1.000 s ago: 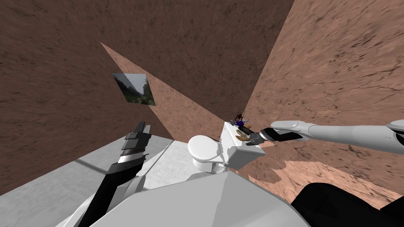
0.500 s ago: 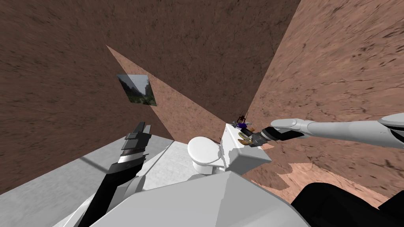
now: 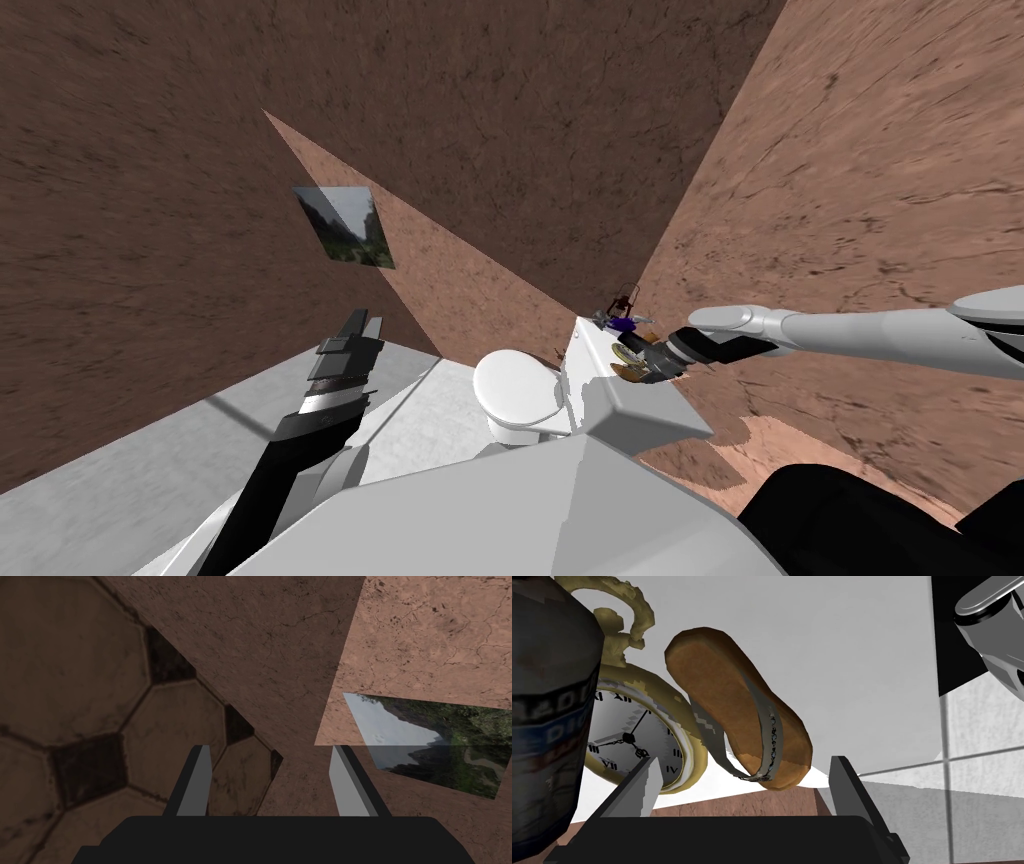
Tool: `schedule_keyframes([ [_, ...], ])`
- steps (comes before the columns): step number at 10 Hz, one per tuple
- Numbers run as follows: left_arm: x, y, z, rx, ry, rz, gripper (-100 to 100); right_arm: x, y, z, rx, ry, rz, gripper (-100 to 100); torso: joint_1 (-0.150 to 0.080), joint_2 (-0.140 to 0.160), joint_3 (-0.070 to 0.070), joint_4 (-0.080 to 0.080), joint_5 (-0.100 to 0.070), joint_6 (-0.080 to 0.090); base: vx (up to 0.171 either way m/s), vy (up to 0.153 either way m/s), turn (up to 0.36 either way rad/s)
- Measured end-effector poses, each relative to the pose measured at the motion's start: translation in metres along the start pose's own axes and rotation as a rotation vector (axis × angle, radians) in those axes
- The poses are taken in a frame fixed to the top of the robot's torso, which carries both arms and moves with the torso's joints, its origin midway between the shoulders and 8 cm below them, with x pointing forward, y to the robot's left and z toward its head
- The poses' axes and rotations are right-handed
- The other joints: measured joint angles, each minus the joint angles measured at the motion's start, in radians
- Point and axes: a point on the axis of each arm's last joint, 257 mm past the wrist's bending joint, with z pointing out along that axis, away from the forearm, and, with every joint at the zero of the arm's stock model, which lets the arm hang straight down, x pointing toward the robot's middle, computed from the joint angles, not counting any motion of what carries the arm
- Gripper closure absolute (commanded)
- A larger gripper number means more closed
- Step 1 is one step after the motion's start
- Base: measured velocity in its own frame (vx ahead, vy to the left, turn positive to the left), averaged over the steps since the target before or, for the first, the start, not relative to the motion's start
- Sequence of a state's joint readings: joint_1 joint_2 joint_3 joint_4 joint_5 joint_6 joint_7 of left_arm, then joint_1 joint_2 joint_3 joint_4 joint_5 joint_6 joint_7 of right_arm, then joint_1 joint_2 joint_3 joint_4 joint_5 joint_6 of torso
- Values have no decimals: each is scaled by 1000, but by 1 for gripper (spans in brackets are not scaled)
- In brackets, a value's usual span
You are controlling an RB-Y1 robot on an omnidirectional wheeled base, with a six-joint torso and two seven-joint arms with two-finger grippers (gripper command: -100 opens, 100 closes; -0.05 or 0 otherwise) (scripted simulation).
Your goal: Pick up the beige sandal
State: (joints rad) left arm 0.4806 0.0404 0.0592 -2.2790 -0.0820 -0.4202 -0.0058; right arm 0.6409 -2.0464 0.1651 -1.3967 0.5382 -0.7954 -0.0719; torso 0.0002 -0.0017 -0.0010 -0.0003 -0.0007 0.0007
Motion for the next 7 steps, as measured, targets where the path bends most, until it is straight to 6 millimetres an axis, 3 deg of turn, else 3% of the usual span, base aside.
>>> schedule_keyframes([
  [1,0,0,0,0,0,0,0,0,0,0,0,0,0,0,0,1,1,0,0,0,0,0,0],
  [2,0,0,0,0,0,0,0,0,0,0,0,0,0,-100,0,1,1,0,0,0,-33,11,226],
  [4,0,0,0,0,0,0,0,17,1,5,9,3,43,-100,1,4,2,1,0,-1,-67,4,263],
  [7,0,0,0,0,0,0,0,36,-1,7,21,7,79,-100,1,4,2,1,0,0,-23,8,33],
])
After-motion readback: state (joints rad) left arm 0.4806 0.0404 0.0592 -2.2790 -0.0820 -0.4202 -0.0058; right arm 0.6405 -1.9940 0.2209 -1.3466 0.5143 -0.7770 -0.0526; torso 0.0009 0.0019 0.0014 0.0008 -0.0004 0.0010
